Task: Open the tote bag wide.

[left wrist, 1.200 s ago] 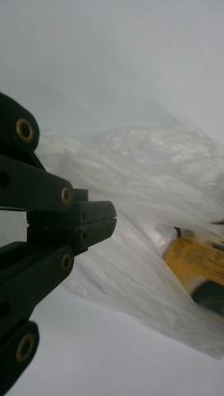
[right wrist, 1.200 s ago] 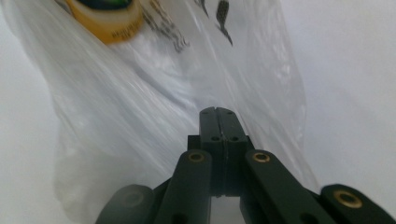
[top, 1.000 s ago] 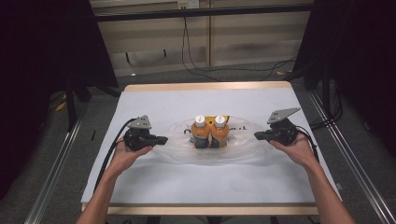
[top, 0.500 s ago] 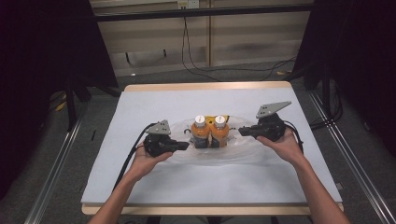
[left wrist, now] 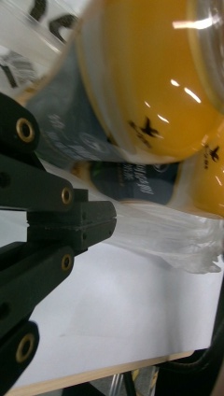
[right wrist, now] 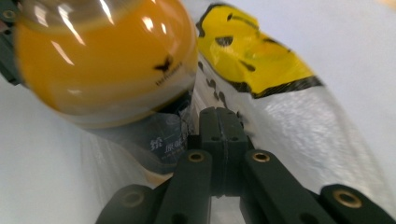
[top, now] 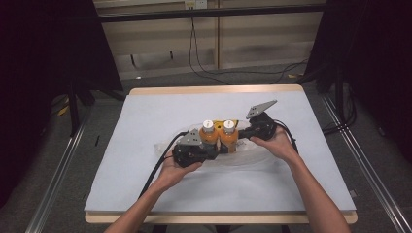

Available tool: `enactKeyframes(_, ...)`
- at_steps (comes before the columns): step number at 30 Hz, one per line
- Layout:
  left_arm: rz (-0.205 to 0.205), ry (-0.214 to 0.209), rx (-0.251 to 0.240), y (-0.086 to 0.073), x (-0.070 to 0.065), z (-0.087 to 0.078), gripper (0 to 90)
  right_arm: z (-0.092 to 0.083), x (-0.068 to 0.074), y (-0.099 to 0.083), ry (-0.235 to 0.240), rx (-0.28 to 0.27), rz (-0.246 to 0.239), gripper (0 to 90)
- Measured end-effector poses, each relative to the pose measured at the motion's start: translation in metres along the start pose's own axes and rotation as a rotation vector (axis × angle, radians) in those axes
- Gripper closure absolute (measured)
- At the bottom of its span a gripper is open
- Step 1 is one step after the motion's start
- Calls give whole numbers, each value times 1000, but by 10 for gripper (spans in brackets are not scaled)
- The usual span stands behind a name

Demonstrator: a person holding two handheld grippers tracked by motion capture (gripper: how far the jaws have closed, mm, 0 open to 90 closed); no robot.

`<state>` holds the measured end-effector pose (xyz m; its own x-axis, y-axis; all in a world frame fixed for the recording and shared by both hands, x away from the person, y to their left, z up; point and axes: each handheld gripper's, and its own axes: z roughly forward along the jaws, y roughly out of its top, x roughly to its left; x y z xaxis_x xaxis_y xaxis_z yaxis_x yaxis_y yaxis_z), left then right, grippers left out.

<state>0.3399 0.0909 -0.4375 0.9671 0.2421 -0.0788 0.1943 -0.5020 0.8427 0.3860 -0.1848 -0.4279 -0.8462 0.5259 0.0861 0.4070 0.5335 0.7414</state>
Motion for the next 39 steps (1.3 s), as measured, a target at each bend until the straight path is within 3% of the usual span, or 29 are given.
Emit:
enactKeyframes(3, 27, 13, -4, 1, -1, 8, 900, 10, -3, -2, 17, 26, 8, 900)
enactKeyframes(6, 20, 34, 7, -1, -1, 17, 900, 17, -6, -5, 24, 46, 18, 900)
enactKeyframes(19, 37, 33, 142, -25, -4, 38, 900, 46, -15, -13, 37, 106, 67, 900)
enactKeyframes(23, 57, 33, 185, -30, -6, 40, 900, 55, -19, -15, 27, 130, 71, 900)
enactKeyframes(24, 50, 34, 173, -31, -7, 40, 900, 57, -20, -16, 26, 124, 72, 900)
enactKeyframes(28, 45, 24, 204, -30, -7, 39, 900, 59, -23, -14, 17, 121, 81, 900)
enactKeyframes(32, 26, -3, 205, -30, -8, 38, 900, 63, -23, -8, -21, 133, 78, 900)
enactKeyframes(35, 59, -2, 212, -30, -13, 37, 900, 67, -25, -4, -40, 139, 66, 900)
enactKeyframes(38, 42, -14, 211, -31, -12, 36, 900, 70, -28, -2, -43, 134, 82, 900)
enactKeyframes(39, 54, -11, 218, -30, -11, 36, 900, 71, -30, -2, -42, 126, 83, 900)
